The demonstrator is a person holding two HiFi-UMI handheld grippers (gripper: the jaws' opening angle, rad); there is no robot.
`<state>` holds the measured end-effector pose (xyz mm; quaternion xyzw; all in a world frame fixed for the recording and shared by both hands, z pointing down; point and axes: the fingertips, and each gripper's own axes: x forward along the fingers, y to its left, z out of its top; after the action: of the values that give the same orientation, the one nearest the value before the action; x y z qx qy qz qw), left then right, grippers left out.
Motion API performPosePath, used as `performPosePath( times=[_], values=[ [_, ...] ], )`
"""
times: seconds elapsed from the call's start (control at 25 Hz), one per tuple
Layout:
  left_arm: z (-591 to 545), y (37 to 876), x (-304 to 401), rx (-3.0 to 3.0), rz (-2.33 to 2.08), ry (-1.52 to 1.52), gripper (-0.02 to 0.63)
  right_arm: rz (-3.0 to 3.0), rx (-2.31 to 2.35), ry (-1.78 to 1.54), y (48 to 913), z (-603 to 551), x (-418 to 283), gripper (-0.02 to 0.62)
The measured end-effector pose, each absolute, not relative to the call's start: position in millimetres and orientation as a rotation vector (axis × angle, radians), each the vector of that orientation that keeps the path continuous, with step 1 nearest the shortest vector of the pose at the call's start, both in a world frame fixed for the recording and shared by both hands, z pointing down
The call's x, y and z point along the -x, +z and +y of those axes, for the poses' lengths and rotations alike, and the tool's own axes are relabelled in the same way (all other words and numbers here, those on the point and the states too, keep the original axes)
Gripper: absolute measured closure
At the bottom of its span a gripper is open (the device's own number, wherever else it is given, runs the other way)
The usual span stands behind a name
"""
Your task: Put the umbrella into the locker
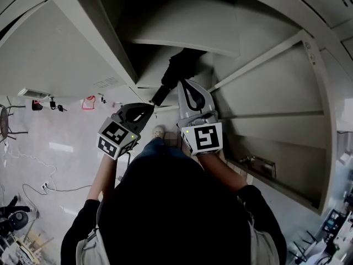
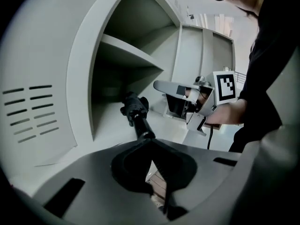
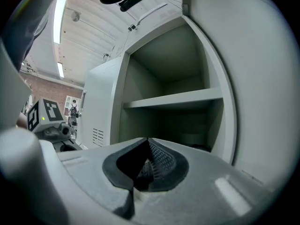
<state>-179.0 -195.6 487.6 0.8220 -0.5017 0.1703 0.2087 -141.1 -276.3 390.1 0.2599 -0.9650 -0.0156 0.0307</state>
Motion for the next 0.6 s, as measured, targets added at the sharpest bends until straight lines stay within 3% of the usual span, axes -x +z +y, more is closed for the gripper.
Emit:
performPosePath(
  times=[0.6],
  values=[
    [-275, 492, 101, -2.363, -1.208, 0.378, 0.6, -2.949, -0.91, -0.134, 375, -268, 104, 0.594]
  ],
)
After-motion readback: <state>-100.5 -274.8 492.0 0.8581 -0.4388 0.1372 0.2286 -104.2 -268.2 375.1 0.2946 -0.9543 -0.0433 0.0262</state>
